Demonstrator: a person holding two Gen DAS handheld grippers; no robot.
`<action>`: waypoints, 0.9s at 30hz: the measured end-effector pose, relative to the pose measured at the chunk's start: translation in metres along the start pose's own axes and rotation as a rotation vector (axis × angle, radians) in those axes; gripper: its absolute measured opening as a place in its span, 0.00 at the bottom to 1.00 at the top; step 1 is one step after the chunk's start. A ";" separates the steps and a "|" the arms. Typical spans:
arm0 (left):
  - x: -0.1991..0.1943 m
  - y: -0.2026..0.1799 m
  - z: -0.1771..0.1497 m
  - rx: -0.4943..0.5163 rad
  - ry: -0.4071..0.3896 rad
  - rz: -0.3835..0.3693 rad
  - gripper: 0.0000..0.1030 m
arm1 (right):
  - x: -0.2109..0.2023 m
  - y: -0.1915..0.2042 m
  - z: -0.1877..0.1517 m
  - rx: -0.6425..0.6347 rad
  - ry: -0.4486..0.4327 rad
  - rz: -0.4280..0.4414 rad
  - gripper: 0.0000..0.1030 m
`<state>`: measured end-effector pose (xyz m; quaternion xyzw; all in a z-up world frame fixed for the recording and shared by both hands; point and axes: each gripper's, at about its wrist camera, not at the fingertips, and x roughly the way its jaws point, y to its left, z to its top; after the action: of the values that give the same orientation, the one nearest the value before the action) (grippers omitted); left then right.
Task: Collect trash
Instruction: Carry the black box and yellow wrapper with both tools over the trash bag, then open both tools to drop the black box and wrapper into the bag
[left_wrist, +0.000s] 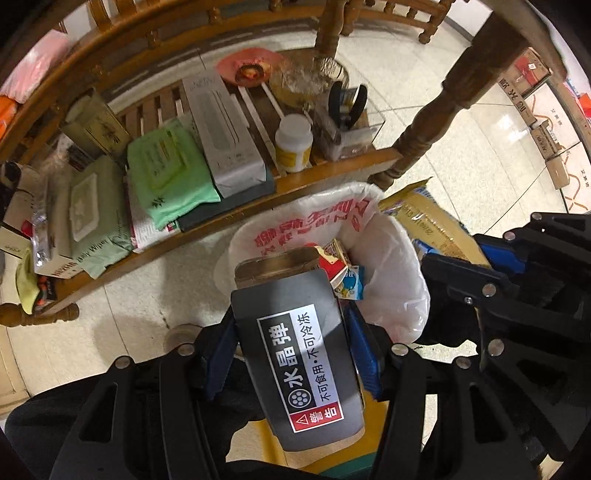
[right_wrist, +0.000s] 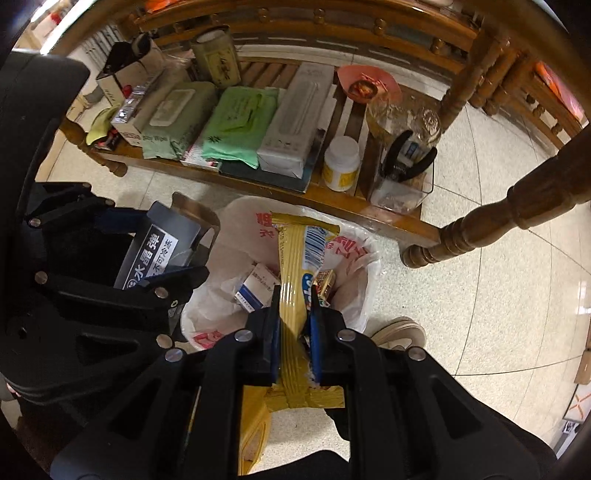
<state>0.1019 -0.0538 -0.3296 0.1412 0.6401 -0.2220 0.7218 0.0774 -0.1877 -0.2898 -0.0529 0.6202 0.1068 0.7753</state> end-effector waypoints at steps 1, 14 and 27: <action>0.005 0.000 0.001 -0.004 0.009 0.000 0.53 | 0.005 -0.002 0.000 0.007 0.001 -0.001 0.13; 0.072 0.016 0.018 -0.118 0.133 -0.033 0.53 | 0.065 -0.015 0.011 0.054 0.084 0.012 0.13; 0.136 0.018 0.016 -0.150 0.285 -0.050 0.53 | 0.126 -0.029 0.004 0.098 0.235 0.017 0.13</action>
<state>0.1356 -0.0651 -0.4633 0.1011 0.7541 -0.1691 0.6266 0.1136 -0.2022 -0.4128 -0.0218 0.7117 0.0761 0.6980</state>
